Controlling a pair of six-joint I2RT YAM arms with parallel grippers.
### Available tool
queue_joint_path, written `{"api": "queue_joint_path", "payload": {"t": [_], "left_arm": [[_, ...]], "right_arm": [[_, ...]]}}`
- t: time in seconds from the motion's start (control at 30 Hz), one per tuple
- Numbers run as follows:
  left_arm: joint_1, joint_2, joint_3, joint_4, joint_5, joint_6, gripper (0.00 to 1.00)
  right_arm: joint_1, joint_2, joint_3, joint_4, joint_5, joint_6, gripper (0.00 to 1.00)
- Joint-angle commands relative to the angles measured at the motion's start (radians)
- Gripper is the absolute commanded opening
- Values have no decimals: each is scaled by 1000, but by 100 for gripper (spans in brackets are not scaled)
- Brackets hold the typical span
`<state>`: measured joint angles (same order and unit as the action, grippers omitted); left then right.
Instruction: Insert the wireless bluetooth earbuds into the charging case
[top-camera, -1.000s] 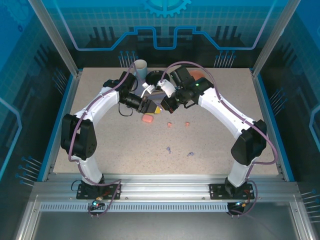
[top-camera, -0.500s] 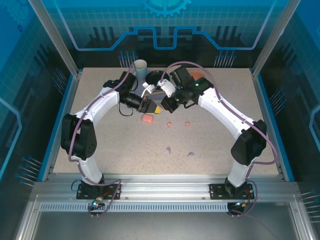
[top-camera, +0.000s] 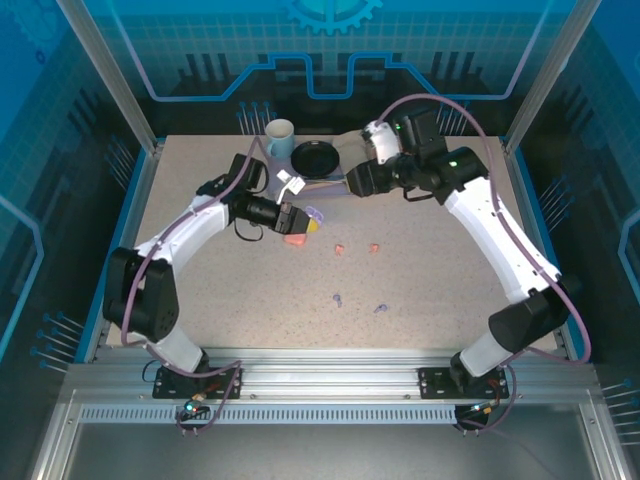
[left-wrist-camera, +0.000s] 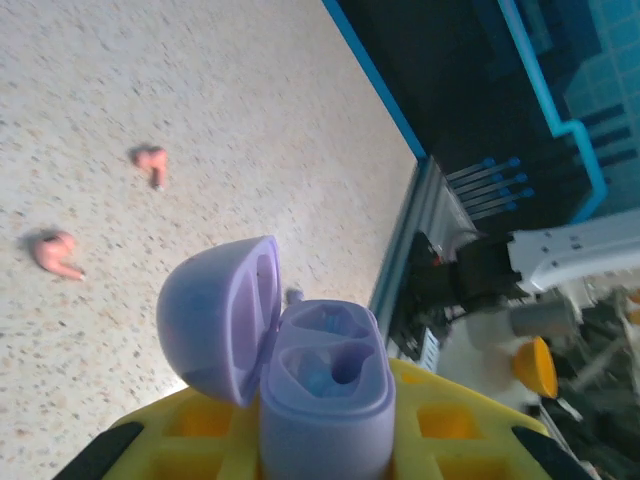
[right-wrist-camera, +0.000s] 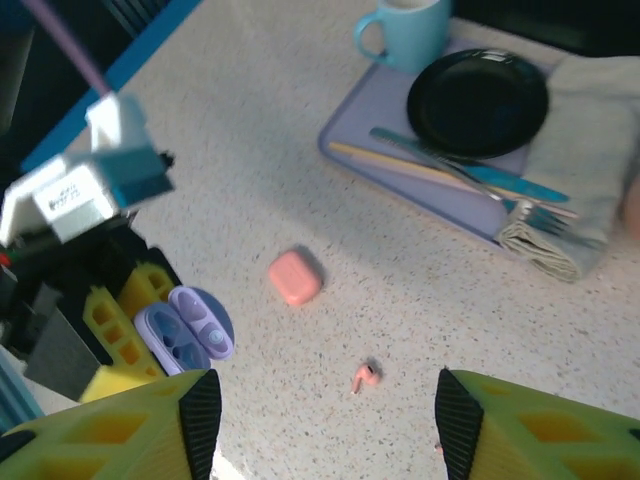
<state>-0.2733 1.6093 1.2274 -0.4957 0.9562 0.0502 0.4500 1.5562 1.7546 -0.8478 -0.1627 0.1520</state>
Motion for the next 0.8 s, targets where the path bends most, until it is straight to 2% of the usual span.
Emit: {"api": "queue_joint_path", "payload": {"t": [0.0, 0.17, 0.4, 0.63, 0.77], "left_arm": [[-6, -112, -131, 350, -77, -79, 13], [-22, -224, -336, 699, -156, -101, 10], [-88, -321, -604, 1125, -329, -15, 8], [-195, -379, -734, 1313, -571, 37, 4], [-242, -397, -775, 1356, -651, 62, 3]], "right_arm": [[-15, -65, -66, 12, 38, 129, 63], [-22, -156, -234, 82, 51, 241, 64], [-16, -204, -413, 95, 100, 355, 64], [18, -196, -530, 72, 159, 503, 64], [71, -158, -555, 54, 188, 557, 65]]}}
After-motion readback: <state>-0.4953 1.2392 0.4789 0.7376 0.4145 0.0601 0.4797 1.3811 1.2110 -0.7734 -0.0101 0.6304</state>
